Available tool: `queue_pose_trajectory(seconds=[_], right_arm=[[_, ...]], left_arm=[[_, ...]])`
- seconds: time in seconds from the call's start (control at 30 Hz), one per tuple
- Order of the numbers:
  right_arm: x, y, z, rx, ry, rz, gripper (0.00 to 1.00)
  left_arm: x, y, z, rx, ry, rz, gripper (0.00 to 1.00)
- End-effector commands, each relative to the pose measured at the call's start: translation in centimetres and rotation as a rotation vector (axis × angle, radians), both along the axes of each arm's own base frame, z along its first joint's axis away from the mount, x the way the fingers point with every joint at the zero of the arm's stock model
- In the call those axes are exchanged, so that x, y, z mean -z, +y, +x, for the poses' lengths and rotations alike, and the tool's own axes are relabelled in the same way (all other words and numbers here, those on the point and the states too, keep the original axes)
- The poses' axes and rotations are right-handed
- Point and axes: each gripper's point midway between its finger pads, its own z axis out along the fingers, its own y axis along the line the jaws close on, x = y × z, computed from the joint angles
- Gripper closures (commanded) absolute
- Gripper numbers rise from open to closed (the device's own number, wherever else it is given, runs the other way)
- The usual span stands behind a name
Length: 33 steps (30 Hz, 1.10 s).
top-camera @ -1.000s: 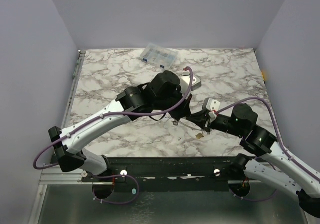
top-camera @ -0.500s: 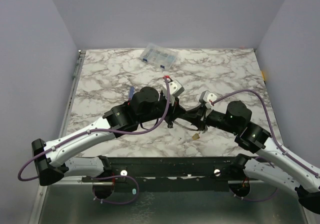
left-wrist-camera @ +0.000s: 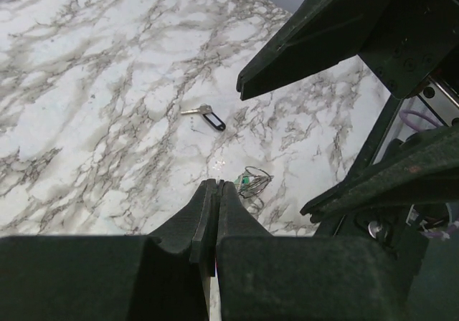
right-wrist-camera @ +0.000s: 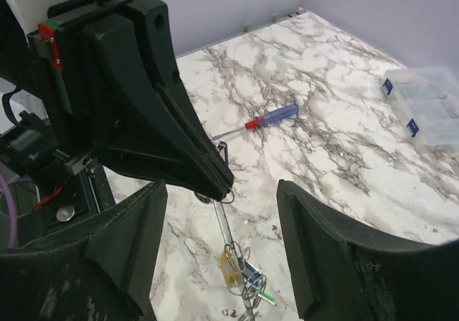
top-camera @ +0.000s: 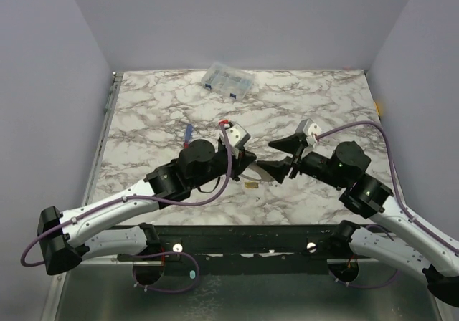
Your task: Put the keys on the keyring
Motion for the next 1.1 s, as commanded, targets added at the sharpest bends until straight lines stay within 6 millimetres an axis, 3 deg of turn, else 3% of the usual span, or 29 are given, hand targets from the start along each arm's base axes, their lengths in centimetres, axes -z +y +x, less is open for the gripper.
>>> queue_pose_trajectory(seconds=[0.0, 0.43, 0.7, 0.93, 1.07], right_arm=[[-1.3, -0.7, 0.6, 0.050, -0.016, 0.015, 0.28], [-1.7, -0.1, 0.2, 0.012, -0.095, 0.122, 0.28], [-0.4, 1.4, 1.2, 0.007, -0.033, 0.151, 0.47], [-1.8, 3.2, -0.8, -0.152, -0.055, 0.215, 0.50], [-2.9, 3.6, -0.9, -0.172, -0.069, 0.249, 0.50]], left_arm=[[-4.2, 1.3, 0.7, -0.039, -0.185, -0.130, 1.00], [-8.7, 5.8, -2.6, -0.026, -0.517, -0.593, 1.00], [-10.2, 6.6, -3.7, -0.006, -0.552, -0.707, 1.00], [-11.4, 7.2, -4.2, -0.003, -0.571, -0.805, 1.00], [-11.7, 6.8, -4.2, 0.012, -0.566, -0.849, 1.00]])
